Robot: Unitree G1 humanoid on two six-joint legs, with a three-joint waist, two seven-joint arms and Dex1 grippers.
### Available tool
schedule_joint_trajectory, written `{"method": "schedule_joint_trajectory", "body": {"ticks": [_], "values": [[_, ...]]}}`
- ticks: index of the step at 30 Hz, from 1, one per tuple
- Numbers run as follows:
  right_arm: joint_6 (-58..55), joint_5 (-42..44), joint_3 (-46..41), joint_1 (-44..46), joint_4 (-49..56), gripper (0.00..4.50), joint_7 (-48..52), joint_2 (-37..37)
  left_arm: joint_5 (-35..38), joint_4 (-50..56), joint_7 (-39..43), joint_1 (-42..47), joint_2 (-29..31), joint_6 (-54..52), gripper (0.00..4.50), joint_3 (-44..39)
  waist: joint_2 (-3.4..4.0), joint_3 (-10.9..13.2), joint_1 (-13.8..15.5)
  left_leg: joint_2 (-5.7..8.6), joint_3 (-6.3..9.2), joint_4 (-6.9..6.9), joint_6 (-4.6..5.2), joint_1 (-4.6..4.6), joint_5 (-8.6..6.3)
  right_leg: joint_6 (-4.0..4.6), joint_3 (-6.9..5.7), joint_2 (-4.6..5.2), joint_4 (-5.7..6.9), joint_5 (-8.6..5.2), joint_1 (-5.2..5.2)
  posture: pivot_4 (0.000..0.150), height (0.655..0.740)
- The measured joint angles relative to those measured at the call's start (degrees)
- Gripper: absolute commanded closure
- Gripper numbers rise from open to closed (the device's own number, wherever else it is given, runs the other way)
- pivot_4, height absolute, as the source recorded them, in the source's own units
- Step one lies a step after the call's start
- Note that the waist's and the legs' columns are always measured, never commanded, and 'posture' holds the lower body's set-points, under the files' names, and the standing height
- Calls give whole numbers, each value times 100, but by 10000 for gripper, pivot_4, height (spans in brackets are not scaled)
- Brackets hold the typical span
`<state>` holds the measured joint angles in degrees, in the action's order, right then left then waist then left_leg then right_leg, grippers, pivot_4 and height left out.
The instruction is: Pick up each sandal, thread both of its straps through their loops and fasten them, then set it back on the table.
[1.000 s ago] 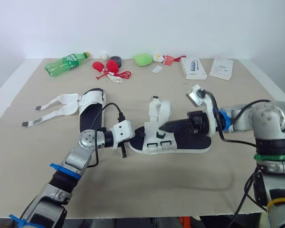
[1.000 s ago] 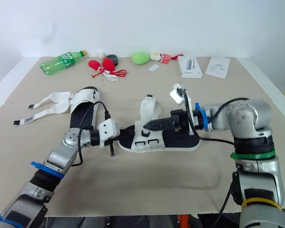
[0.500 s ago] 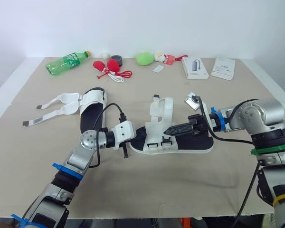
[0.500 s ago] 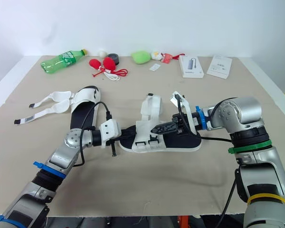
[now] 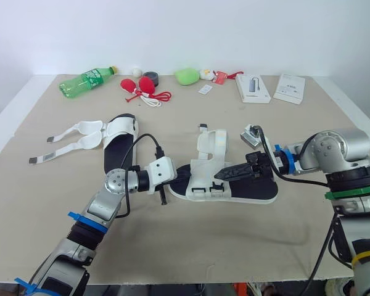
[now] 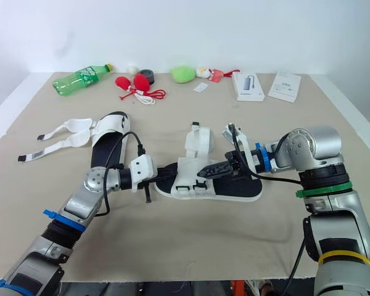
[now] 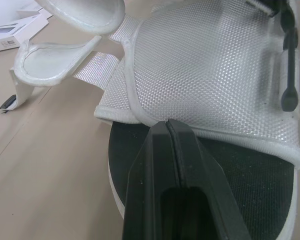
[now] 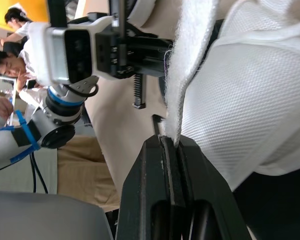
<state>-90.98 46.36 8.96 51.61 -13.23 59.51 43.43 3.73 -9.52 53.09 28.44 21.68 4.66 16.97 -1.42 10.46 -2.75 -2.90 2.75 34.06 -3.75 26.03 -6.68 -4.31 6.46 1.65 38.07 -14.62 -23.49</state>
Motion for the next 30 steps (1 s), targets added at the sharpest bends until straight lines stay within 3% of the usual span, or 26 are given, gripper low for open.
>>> {"method": "schedule_joint_trajectory", "body": {"ticks": [13, 30], "values": [[415, -231, 244, -105, 194, 44094, 21, 64, -49, 5, -16, -5, -1, 3, 45000, 9, 0, 0, -2, 0, 1, 0, 0, 0, 0, -1, -1, 0, 0, -1, 0, 1500, 7400], [-135, 283, -28, 50, 53, 44094, -241, -14, -101, 7, -19, -26, -7, 0, 45000, 19, 0, 0, -3, 0, 2, 0, 0, 1, 0, 0, -1, 0, 0, 0, 0, 1500, 7400]]}}
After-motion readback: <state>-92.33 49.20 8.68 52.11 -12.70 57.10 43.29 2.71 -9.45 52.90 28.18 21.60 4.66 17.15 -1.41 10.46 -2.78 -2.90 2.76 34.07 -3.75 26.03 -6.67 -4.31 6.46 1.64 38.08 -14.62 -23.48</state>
